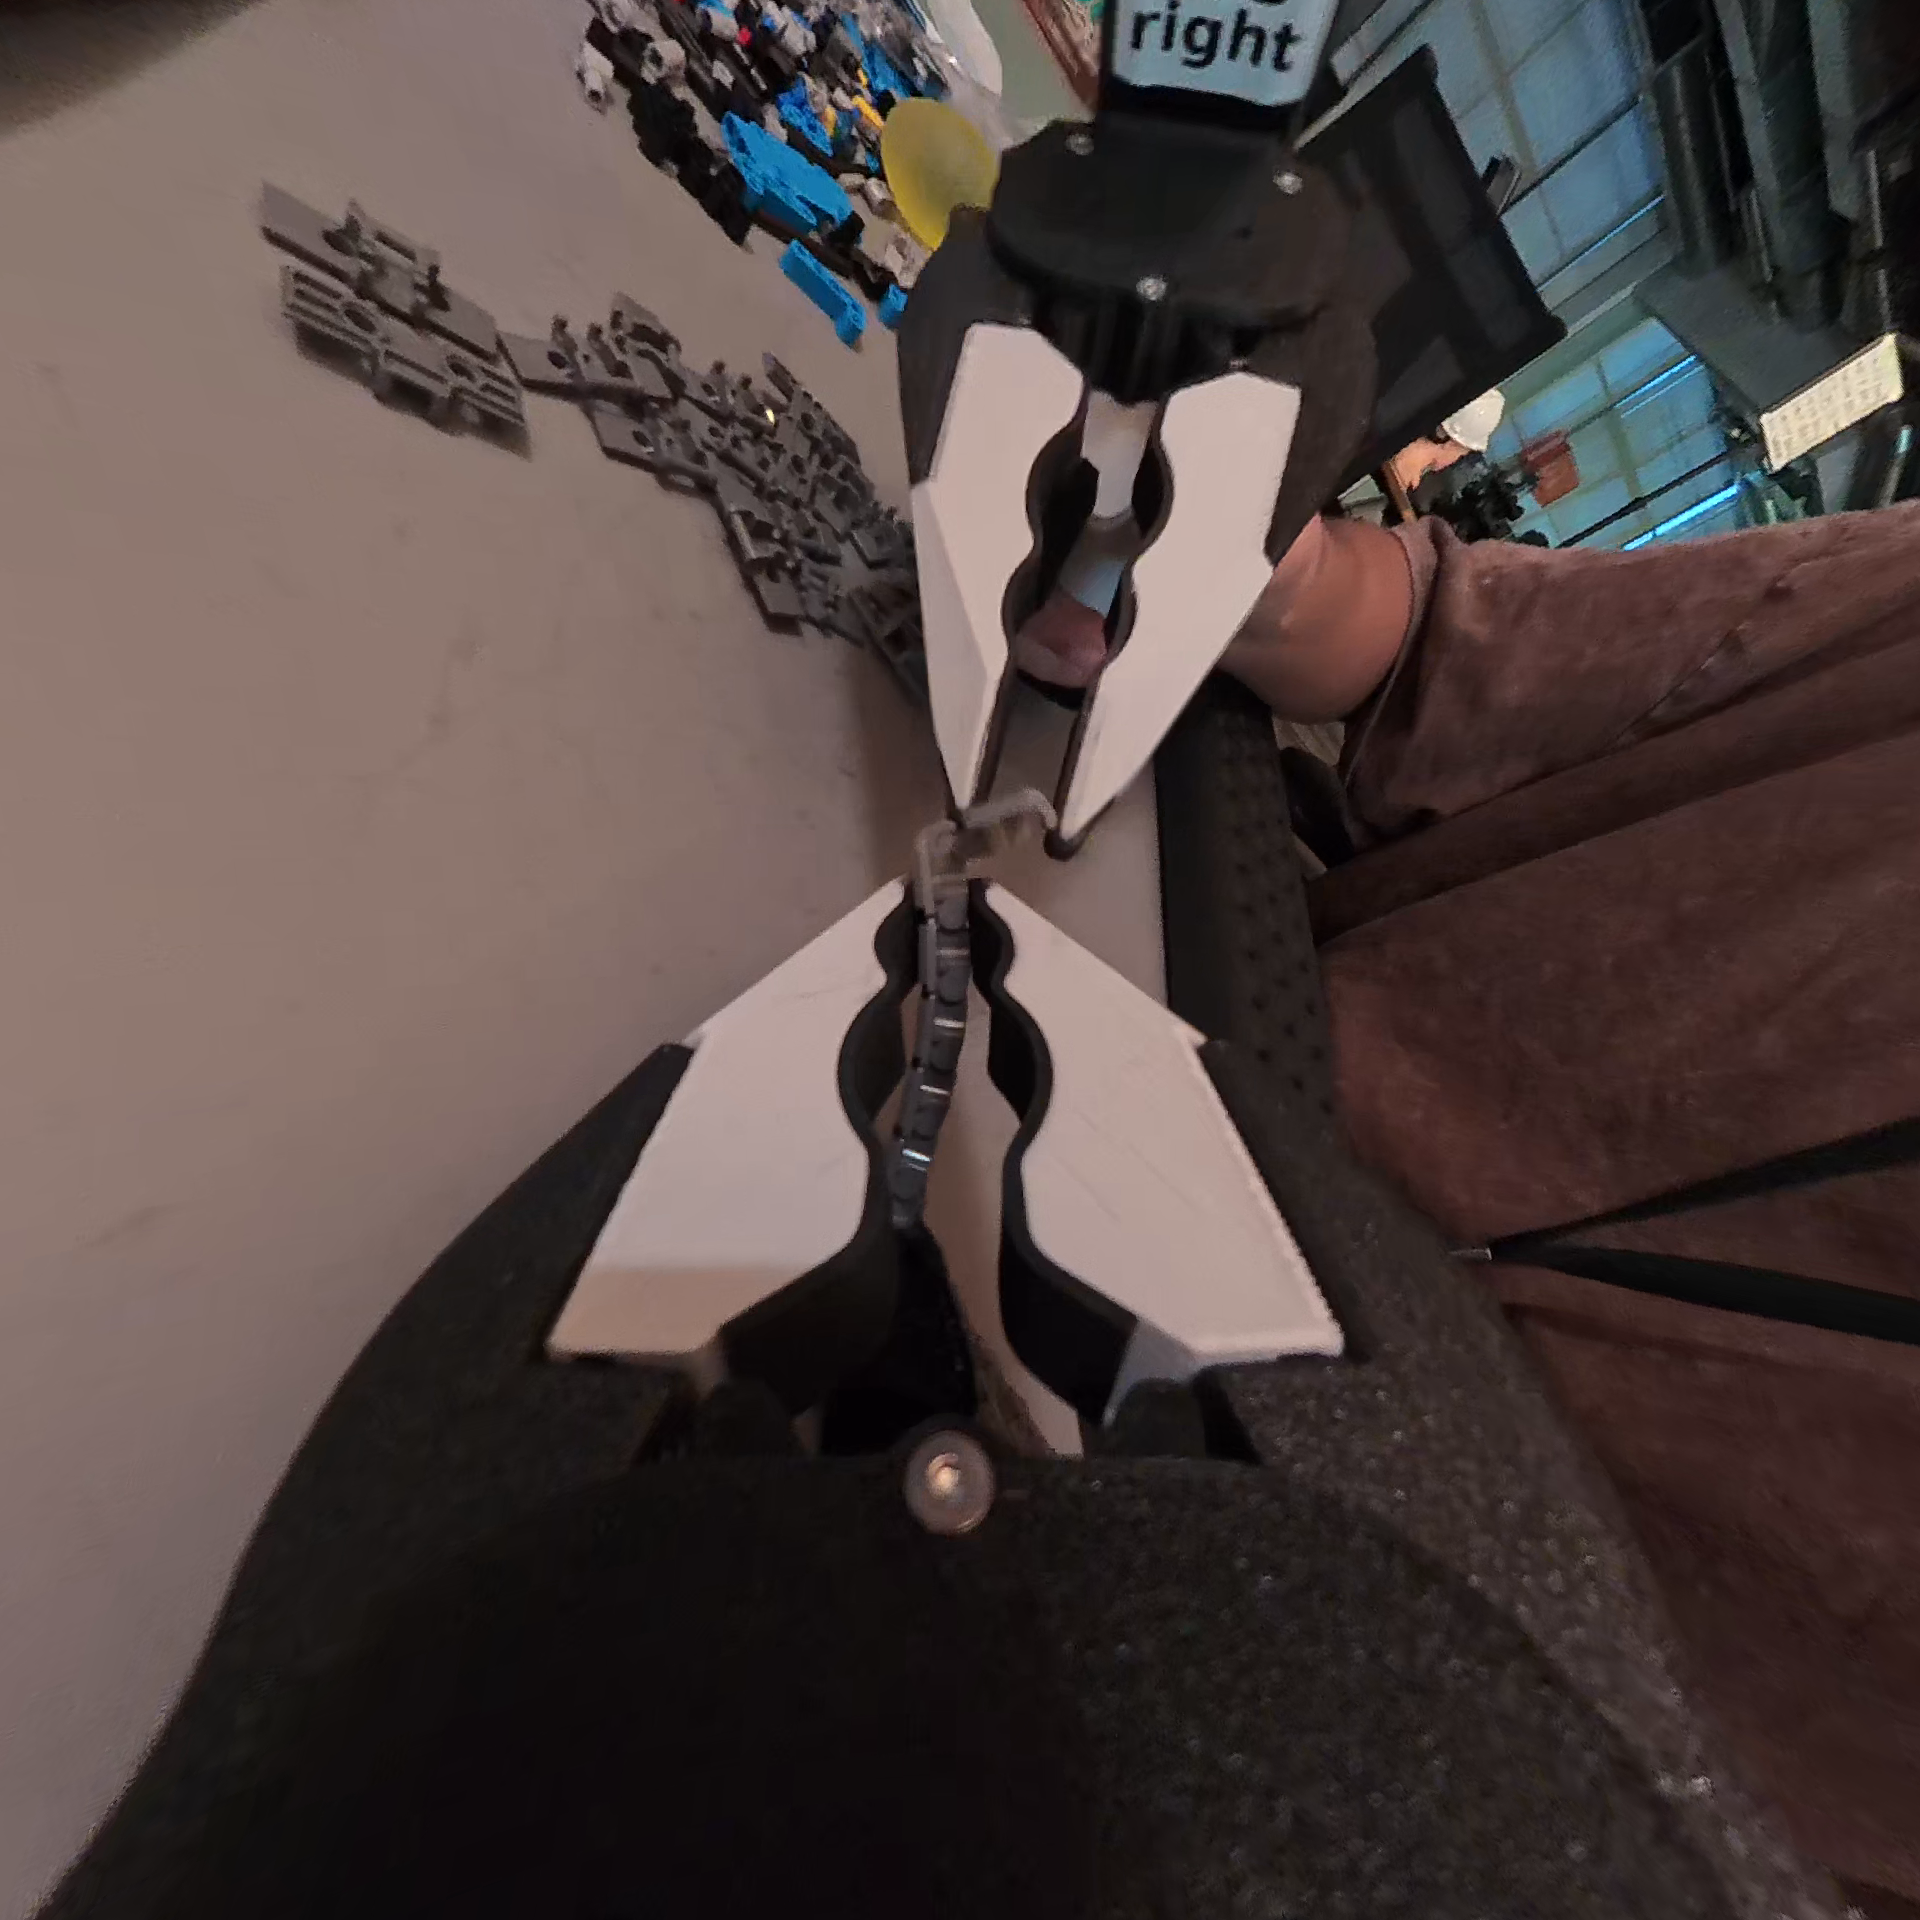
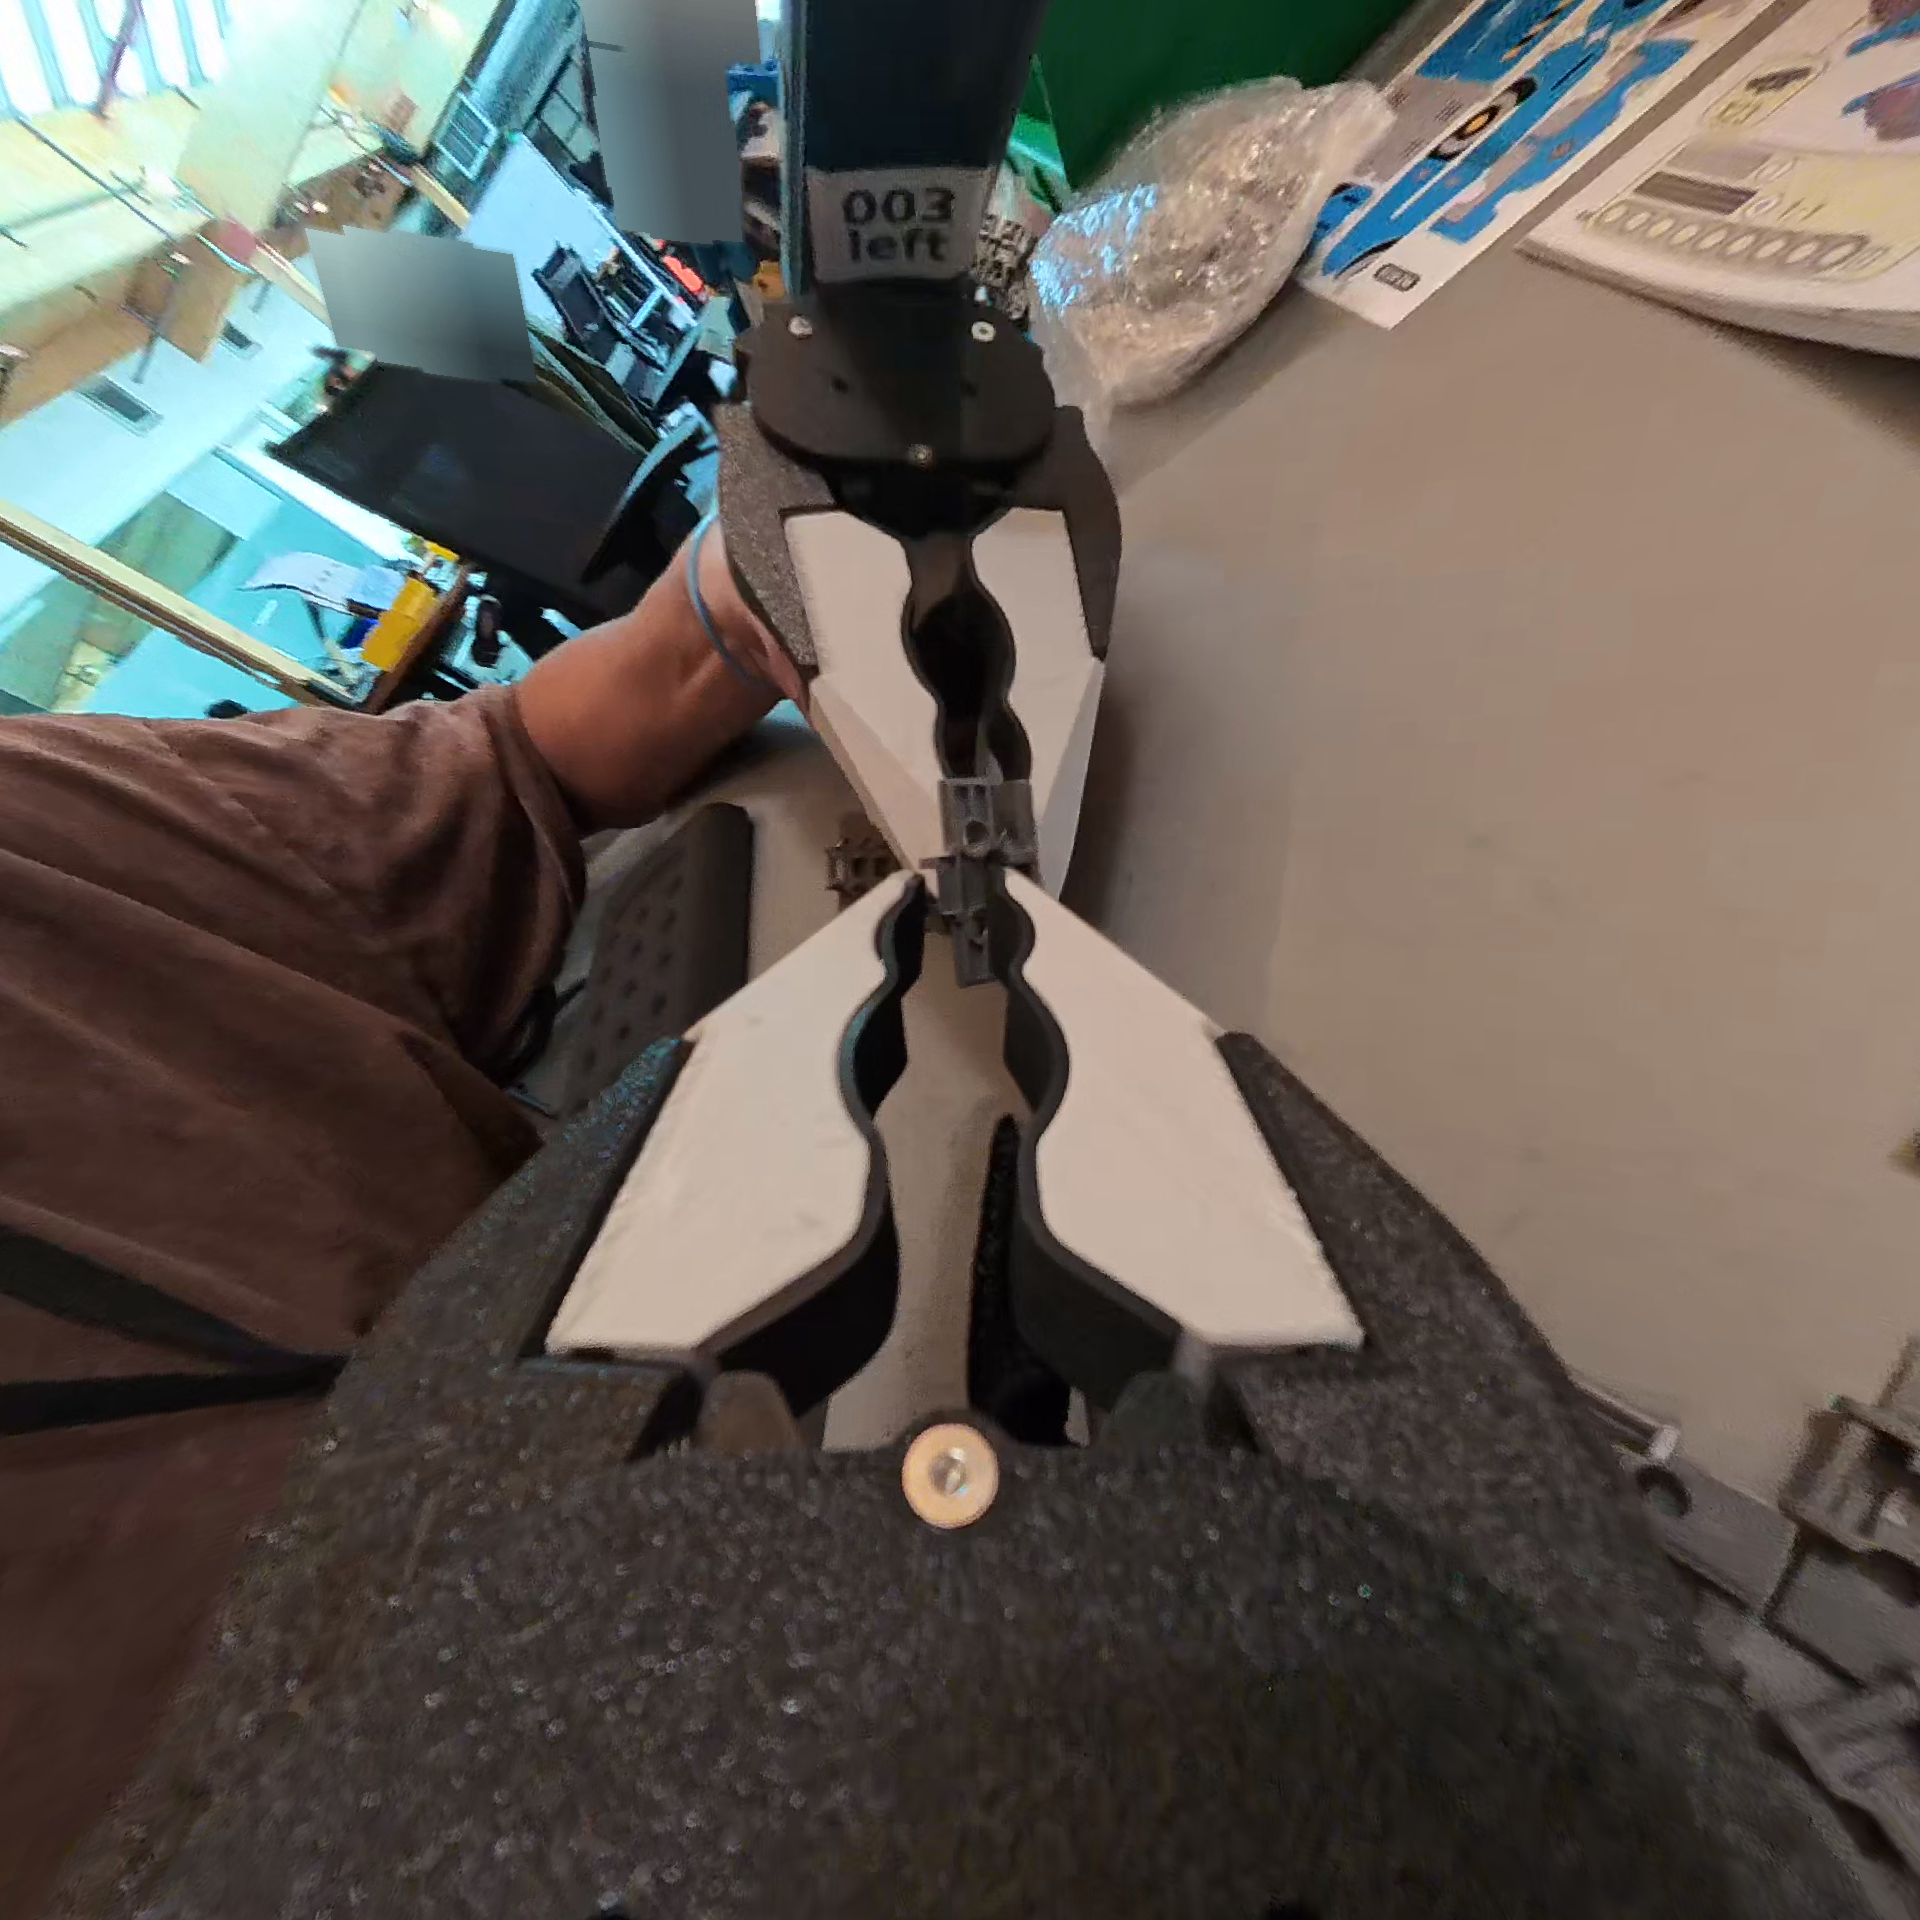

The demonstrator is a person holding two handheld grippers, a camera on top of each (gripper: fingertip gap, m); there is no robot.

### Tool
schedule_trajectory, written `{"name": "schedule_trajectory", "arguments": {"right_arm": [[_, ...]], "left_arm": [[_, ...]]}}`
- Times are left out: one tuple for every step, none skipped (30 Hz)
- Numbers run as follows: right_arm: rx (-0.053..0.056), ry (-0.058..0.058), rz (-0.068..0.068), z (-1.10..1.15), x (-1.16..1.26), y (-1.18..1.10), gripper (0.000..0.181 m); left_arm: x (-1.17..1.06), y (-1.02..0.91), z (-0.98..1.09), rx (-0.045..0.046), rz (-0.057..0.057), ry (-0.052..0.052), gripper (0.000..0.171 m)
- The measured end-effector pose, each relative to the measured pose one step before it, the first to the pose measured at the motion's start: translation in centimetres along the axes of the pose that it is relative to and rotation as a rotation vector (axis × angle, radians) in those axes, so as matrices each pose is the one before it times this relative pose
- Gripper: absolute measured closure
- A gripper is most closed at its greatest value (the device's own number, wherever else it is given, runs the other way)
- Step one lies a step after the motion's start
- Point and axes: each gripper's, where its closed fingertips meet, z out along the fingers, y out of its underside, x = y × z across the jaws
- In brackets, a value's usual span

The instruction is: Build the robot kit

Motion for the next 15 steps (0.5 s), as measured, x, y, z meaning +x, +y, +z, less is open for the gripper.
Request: {"name": "schedule_trajectory", "arguments": {"right_arm": [[0.0078, 0.0293, -0.0235, -0.116, 0.273, -0.270, 0.170], [0.0018, 0.0160, -0.0266, 0.019, -0.014, -0.119, 0.170], [-0.0100, 0.0186, -0.0201, 0.158, 0.059, 0.129, 0.169], [-0.0098, 0.0217, -0.0164, 0.125, 0.142, 0.183, 0.169], [0.0012, 0.0176, -0.0191, 0.014, 0.088, 0.014, 0.169], [0.0003, 0.0107, -0.0140, -0.047, 0.029, -0.042, 0.170], [0.0049, 0.0148, -0.0094, -0.057, 0.107, -0.098, 0.170], [0.0049, 0.0125, -0.0085, -0.013, 0.105, -0.068, 0.170], [-0.0051, 0.0053, 0.0004, 0.021, 0.112, 0.069, 0.171], [-0.0037, 0.0055, 0.0144, -0.057, 0.203, 0.080, 0.173], [-0.0002, -0.0092, 0.0099, -0.081, 0.039, 0.045, 0.174], [-0.0076, -0.0032, 0.0072, -0.061, 0.159, 0.203, 0.174], [-0.0090, 0.0077, -0.0035, 0.010, 0.244, 0.287, 0.175], [-0.0099, 0.0123, -0.0104, 0.070, 0.163, 0.300, 0.175], [-0.0066, 0.0166, -0.0178, 0.049, 0.086, 0.144, 0.175]], "left_arm": [[-0.064, -0.214, -0.082, 0.01353, -0.0050, -0.0017, 0.164], [0.001, -0.099, -0.091, 0.00614, -0.0064, 0.0041, 0.164], [-0.137, 0.134, -0.017, -0.00891, -0.0069, -0.0033, 0.164], [-0.162, 0.109, 0.043, -0.00676, -0.0008, -0.0099, 0.164], [-0.058, 0.003, 0.018, 0.00028, 0.0050, -0.0077, 0.164], [-0.010, -0.035, 0.008, 0.00226, 0.0031, -0.0028, 0.164], [-0.062, -0.071, -0.030, 0.00437, -0.0024, -0.0029, 0.164], [-0.071, -0.019, -0.055, 0.00148, -0.0013, -0.0025, 0.164], [-0.089, 0.128, -0.009, -0.00792, 0.0084, -0.0090, 0.164], [-0.100, 0.119, 0.041, -0.00806, 0.0214, -0.0162, 0.164], [0.026, 0.073, 0.083, -0.00315, 0.0258, -0.0139, 0.164], [0.059, 0.166, 0.174, -0.01053, 0.0189, -0.0091, 0.164], [-0.115, 0.207, 0.182, -0.01325, 0.0038, -0.0146, 0.165], [-0.156, 0.177, 0.151, -0.01138, -0.0053, -0.0113, 0.165], [-0.086, 0.091, 0.076, -0.00488, -0.0078, -0.0057, 0.165]]}}
